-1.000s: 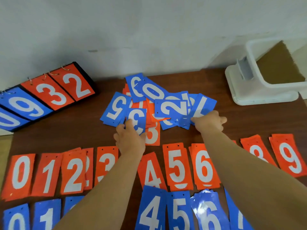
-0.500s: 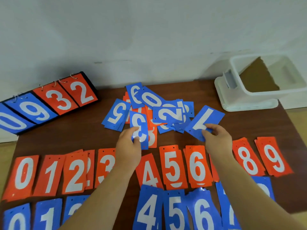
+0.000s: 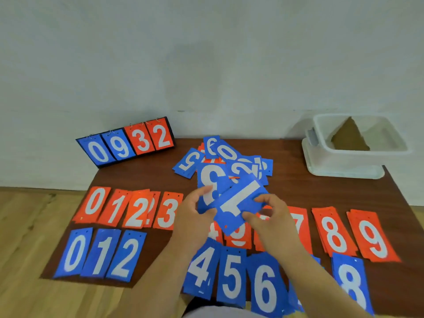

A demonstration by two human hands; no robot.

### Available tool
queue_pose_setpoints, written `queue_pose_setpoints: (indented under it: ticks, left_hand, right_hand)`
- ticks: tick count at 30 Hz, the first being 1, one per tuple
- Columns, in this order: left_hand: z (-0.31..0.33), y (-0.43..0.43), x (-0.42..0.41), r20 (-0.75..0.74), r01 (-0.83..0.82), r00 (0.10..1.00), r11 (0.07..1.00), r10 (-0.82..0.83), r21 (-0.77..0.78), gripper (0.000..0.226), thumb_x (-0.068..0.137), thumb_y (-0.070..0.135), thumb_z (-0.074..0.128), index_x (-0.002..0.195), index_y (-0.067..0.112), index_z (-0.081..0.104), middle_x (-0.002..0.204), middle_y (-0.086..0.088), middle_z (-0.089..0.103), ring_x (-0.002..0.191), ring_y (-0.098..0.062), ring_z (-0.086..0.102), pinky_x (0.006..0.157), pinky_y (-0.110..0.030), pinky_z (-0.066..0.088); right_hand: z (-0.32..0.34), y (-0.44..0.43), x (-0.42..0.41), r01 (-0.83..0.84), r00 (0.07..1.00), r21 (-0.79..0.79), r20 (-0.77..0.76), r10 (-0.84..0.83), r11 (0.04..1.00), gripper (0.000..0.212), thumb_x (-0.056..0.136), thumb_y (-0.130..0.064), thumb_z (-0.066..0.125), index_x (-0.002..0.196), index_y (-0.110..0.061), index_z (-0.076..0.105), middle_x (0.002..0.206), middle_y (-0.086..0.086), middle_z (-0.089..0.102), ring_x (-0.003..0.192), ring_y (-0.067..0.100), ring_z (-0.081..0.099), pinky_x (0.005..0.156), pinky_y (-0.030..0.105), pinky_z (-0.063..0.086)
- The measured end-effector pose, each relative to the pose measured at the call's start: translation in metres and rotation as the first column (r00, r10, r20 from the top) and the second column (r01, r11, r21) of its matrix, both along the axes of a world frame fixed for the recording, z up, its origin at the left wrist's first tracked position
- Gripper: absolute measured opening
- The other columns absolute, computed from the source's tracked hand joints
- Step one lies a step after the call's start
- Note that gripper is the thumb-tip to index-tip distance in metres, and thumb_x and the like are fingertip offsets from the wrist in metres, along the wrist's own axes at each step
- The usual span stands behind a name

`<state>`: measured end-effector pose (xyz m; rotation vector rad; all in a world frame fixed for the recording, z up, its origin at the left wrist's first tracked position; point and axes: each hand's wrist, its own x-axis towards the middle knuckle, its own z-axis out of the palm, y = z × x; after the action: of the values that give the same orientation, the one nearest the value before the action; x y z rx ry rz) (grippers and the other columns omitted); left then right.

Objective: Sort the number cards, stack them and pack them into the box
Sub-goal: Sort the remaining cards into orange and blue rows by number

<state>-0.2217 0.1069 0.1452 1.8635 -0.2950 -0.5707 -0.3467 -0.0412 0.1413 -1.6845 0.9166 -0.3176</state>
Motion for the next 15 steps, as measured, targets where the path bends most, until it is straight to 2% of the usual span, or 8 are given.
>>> queue_pose_setpoints:
  ticks: [2, 5, 7, 9, 11, 13, 15]
  left_hand:
    - [0.015, 0.017, 0.003, 0.021, 0.162, 0.986, 0.986, -0.163, 0.043, 0.056, 0.091, 0.0, 0.069, 0.118, 0.048, 0.063, 0.132, 0.019, 0.059, 0.111, -0.004, 0.064, 0.087, -0.033, 0.061]
    - [0.037, 0.041, 0.009, -0.008, 0.376, 0.924, 0.908, -0.381, 0.184, 0.054, 0.09, 0.0, 0.07, 0.111, 0.05, 0.068, 0.127, 0.023, 0.062, 0.112, -0.009, 0.065, 0.09, -0.038, 0.06]
    - [0.053, 0.05, 0.012, -0.033, 0.469, 0.88, 0.856, -0.473, 0.216, 0.047, 0.091, 0.0, 0.07, 0.103, 0.045, 0.071, 0.123, 0.022, 0.065, 0.112, -0.008, 0.066, 0.089, -0.036, 0.061]
    - [0.068, 0.057, 0.011, -0.027, 0.529, 0.839, 0.804, -0.543, 0.271, 0.041, 0.091, 0.0, 0.069, 0.1, 0.04, 0.073, 0.117, 0.024, 0.064, 0.108, -0.002, 0.066, 0.085, -0.031, 0.061]
    - [0.077, 0.065, 0.013, -0.018, 0.548, 0.816, 0.765, -0.577, 0.337, 0.039, 0.091, 0.001, 0.07, 0.099, 0.039, 0.072, 0.115, 0.026, 0.062, 0.104, 0.0, 0.066, 0.082, -0.028, 0.061]
    - [0.08, 0.073, 0.016, 0.012, 0.508, 0.835, 0.78, -0.55, 0.364, 0.038, 0.09, 0.004, 0.071, 0.098, 0.041, 0.071, 0.119, 0.023, 0.062, 0.104, -0.005, 0.067, 0.081, -0.033, 0.062]
    - [0.078, 0.082, 0.021, 0.095, 0.377, 0.894, 0.849, -0.438, 0.37, 0.033, 0.09, 0.008, 0.074, 0.096, 0.041, 0.071, 0.11, 0.019, 0.064, 0.089, -0.008, 0.069, 0.074, -0.038, 0.062]
  right_hand:
    - [0.011, -0.016, -0.006, -0.038, 0.999, -0.127, 0.001, 0.039, 0.991, 0.046, 0.08, -0.028, 0.085, 0.115, -0.034, 0.057, 0.125, -0.011, 0.05, 0.11, 0.004, 0.057, 0.076, 0.013, 0.046]
    - [0.043, -0.031, -0.005, -0.258, 0.966, -0.107, -0.002, 0.259, 0.96, 0.048, 0.08, -0.029, 0.085, 0.115, -0.044, 0.057, 0.13, -0.016, 0.051, 0.117, 0.003, 0.055, 0.072, 0.012, 0.048]
    - [0.061, -0.032, 0.002, -0.452, 0.889, -0.064, 0.045, 0.455, 0.89, 0.044, 0.078, -0.028, 0.087, 0.108, -0.048, 0.062, 0.125, -0.019, 0.058, 0.116, 0.001, 0.06, 0.077, 0.015, 0.053]
    - [0.07, -0.028, 0.011, -0.591, 0.804, -0.036, 0.042, 0.592, 0.806, 0.039, 0.078, -0.025, 0.086, 0.103, -0.047, 0.065, 0.116, -0.017, 0.064, 0.106, 0.005, 0.067, 0.085, 0.026, 0.057]
    - [0.075, -0.019, 0.019, -0.663, 0.748, -0.066, -0.027, 0.663, 0.745, 0.033, 0.079, -0.024, 0.084, 0.102, -0.042, 0.067, 0.096, -0.013, 0.067, 0.08, 0.012, 0.066, 0.08, 0.037, 0.058]
    - [0.075, -0.009, 0.025, -0.666, 0.745, -0.101, -0.039, 0.666, 0.739, 0.028, 0.08, -0.023, 0.082, 0.099, -0.039, 0.07, 0.084, -0.019, 0.064, 0.066, 0.017, 0.06, 0.069, 0.037, 0.056]
    - [0.072, 0.001, 0.029, -0.633, 0.773, -0.11, -0.032, 0.634, 0.766, 0.024, 0.082, -0.022, 0.082, 0.096, -0.038, 0.072, 0.078, -0.019, 0.062, 0.057, 0.013, 0.051, 0.057, 0.031, 0.049]
